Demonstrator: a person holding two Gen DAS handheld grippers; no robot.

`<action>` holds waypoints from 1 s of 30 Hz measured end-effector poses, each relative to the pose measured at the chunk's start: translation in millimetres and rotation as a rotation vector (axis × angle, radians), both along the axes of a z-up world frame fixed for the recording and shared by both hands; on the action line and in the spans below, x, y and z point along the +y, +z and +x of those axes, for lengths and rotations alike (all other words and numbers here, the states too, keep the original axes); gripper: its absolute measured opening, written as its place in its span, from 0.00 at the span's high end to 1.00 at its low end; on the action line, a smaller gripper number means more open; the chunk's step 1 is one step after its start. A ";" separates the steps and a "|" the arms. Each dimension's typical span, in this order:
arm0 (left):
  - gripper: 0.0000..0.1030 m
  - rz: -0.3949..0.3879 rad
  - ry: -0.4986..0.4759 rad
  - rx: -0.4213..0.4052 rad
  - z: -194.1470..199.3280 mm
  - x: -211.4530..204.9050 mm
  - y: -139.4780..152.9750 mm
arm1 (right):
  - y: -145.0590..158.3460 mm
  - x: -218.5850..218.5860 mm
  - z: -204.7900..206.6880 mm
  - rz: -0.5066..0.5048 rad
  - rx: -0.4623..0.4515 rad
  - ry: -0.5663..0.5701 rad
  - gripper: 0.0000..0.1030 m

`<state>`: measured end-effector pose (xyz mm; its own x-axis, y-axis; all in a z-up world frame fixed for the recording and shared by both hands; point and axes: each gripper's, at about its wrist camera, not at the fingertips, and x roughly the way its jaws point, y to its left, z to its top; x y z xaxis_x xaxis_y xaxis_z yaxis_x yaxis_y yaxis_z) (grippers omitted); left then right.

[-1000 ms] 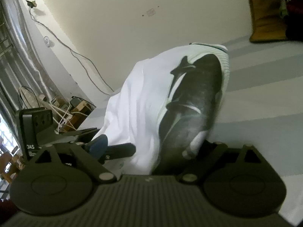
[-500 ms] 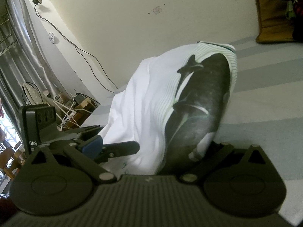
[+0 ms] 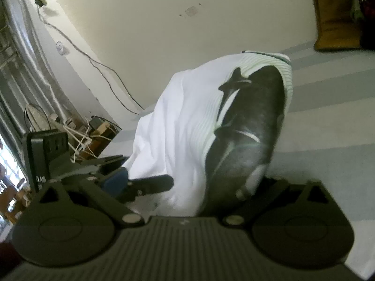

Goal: Fold small clothes
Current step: 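Lift the white T-shirt bundle with both grippers and carry it toward the dark garment stack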

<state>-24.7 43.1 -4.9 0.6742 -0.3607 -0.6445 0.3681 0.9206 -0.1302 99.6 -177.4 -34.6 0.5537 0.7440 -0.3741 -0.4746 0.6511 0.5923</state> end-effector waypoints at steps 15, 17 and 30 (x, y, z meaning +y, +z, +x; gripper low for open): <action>0.60 -0.107 -0.052 -0.181 64.5 -113.0 145.1 | 116.5 -69.5 24.3 -0.093 -0.302 -0.095 0.80; 0.57 -0.118 -0.084 -0.214 95.7 -153.0 176.1 | 149.0 -100.5 34.0 -0.104 -0.372 -0.135 0.79; 0.45 0.000 -0.069 0.040 330.1 -347.7 105.5 | 134.6 -307.8 211.9 -0.022 -0.037 -0.495 0.78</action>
